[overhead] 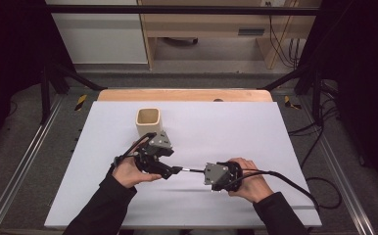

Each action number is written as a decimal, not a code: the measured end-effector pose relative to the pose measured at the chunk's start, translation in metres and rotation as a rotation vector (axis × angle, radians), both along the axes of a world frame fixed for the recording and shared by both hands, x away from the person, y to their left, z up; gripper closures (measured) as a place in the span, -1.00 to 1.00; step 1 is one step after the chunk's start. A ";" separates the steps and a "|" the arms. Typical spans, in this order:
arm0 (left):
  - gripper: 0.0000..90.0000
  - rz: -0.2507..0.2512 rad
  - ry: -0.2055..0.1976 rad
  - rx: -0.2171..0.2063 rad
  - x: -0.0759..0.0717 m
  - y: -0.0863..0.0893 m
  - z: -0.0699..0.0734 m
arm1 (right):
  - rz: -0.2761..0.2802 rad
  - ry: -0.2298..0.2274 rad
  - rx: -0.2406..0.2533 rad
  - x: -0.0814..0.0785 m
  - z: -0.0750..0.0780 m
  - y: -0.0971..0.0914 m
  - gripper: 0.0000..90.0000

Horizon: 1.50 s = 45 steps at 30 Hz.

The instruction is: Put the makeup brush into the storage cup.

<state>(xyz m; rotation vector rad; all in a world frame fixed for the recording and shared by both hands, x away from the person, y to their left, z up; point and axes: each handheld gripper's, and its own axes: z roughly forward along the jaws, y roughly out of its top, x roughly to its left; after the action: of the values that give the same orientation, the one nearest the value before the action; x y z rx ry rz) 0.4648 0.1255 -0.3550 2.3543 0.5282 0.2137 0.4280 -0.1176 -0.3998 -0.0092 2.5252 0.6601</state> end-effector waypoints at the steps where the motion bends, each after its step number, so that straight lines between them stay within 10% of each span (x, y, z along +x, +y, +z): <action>1: -0.28 0.007 0.002 -0.008 0.000 0.003 -0.001 | -0.008 0.004 0.006 0.000 0.000 -0.002 0.86; 20: -0.66 0.185 -0.018 -0.188 -0.013 0.034 -0.035 | -0.127 0.029 0.140 0.002 -0.010 -0.023 0.86; 45: -0.72 0.253 -0.027 -0.364 -0.025 0.033 -0.061 | -0.233 0.110 0.433 -0.002 -0.029 -0.033 0.86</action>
<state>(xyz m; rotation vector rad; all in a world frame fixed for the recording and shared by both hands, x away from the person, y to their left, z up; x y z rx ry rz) 0.4396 0.1583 -0.4156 1.9279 0.7815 0.2420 0.4256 -0.1506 -0.4288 0.4780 2.3808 1.1158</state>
